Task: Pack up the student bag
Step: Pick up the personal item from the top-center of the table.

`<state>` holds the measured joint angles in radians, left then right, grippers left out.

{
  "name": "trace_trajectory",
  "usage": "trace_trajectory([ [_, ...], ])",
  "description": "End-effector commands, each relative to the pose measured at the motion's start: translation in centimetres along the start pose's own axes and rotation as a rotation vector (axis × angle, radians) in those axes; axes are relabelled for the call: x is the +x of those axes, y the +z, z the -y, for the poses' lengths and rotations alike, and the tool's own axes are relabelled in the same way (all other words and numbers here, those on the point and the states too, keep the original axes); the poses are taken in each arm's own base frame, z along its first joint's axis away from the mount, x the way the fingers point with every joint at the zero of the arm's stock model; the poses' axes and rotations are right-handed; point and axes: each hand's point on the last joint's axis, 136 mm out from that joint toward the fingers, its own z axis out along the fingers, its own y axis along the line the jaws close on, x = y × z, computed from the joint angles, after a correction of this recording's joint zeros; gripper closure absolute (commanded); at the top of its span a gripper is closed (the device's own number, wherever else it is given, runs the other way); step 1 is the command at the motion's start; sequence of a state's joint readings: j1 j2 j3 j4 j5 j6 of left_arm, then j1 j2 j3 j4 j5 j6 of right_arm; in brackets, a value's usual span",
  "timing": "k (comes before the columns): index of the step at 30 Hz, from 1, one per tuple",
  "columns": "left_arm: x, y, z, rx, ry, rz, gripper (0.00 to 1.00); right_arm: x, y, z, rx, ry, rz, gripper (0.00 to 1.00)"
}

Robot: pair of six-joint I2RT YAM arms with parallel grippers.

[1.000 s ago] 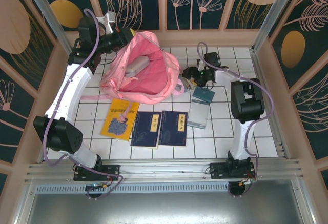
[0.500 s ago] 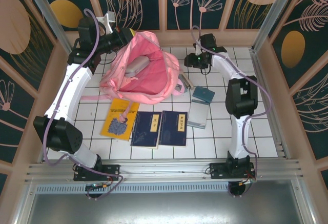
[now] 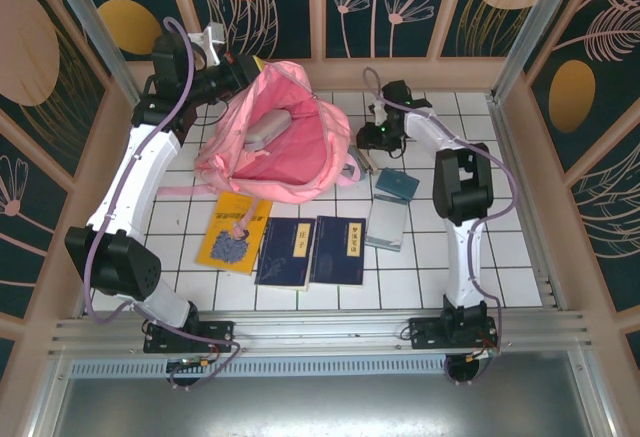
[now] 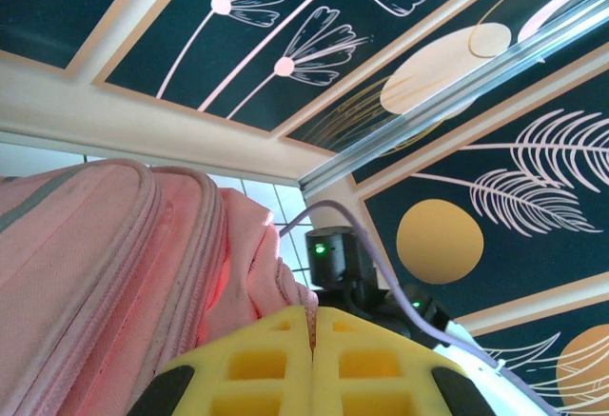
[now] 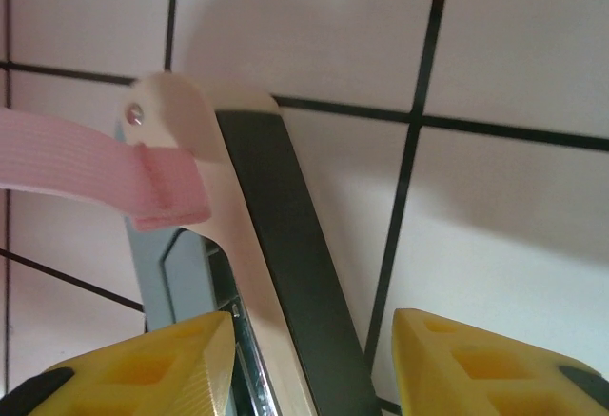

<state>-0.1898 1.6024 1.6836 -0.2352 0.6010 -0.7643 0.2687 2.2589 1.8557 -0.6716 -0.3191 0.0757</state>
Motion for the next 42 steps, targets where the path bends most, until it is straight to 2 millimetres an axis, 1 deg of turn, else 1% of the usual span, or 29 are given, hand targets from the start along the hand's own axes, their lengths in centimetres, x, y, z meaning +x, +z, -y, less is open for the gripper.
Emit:
trace_trajectory([
  [1,-2.5,-2.4,3.9,0.092,0.094,0.105,1.00,2.6,2.1,-0.8,-0.014,-0.023,-0.094,0.54],
  [6,-2.3,-2.4,3.7,0.090,0.095,0.101,1.00,3.2,2.8,-0.5,0.018,-0.029,-0.110,0.62],
  [8,-2.3,-2.4,3.8,0.090,0.096,0.102,1.00,3.2,2.6,-0.2,0.035,-0.024,-0.105,0.65],
  [13,-2.3,-2.4,3.8,0.092,0.095,0.101,1.00,3.5,2.5,0.1,0.051,-0.016,-0.098,0.77],
  [15,-2.3,-2.5,3.8,0.094,0.096,0.102,1.00,3.6,2.4,0.4,0.069,-0.011,-0.093,0.81],
  [18,-2.3,-2.6,3.9,0.095,0.098,0.104,1.00,3.5,2.0,0.8,0.096,-0.002,-0.074,0.86],
  [21,-2.2,-2.6,3.9,0.095,0.097,0.103,1.00,2.5,0.7,1.0,0.130,0.004,-0.017,0.97],
  [22,-2.2,-2.7,3.9,0.094,0.096,0.104,1.00,2.0,-0.1,1.1,0.144,0.010,0.011,1.00],
  [23,-2.2,-2.7,4.0,0.096,0.097,0.104,1.00,1.5,-1.0,1.2,0.155,0.021,0.042,1.00],
  [25,-2.2,-2.9,4.0,0.095,0.098,0.107,1.00,0.2,-3.4,1.6,0.179,0.061,0.126,1.00],
  [28,-2.1,-3.0,4.2,0.098,0.098,0.108,1.00,-1.6,-8.5,2.8,0.222,0.150,0.280,1.00],
  [30,-2.0,-3.0,4.2,0.102,0.097,0.105,1.00,-2.5,-12.9,3.3,0.248,0.214,0.395,1.00],
  [32,-1.9,-2.9,4.1,0.107,0.090,0.103,1.00,-3.2,-16.8,2.4,0.216,0.232,0.501,1.00],
  [33,-1.7,-2.9,4.0,0.112,0.081,0.098,1.00,-3.5,-18.6,1.5,0.188,0.235,0.542,1.00],
  [34,-1.7,-2.8,4.1,0.121,0.077,0.094,1.00,-3.7,-19.7,0.4,0.146,0.230,0.563,1.00],
  [36,-1.3,-2.5,3.9,0.138,0.061,0.078,1.00,-4.0,-22.4,-2.8,0.018,0.201,0.608,1.00],
  [37,-1.2,-2.3,3.9,0.146,0.056,0.072,1.00,-4.1,-23.5,-3.9,-0.011,0.192,0.632,1.00],
  [38,-1.0,-2.2,3.8,0.153,0.052,0.066,1.00,-4.1,-24.8,-5.5,-0.050,0.175,0.655,1.00],
  [40,-0.7,-2.0,3.6,0.161,0.040,0.057,1.00,-4.0,-26.5,-9.0,-0.169,0.137,0.668,1.00],
  [42,-0.3,-1.8,3.4,0.167,0.032,0.048,1.00,-3.3,-27.6,-13.1,-0.312,0.108,0.649,1.00],
])
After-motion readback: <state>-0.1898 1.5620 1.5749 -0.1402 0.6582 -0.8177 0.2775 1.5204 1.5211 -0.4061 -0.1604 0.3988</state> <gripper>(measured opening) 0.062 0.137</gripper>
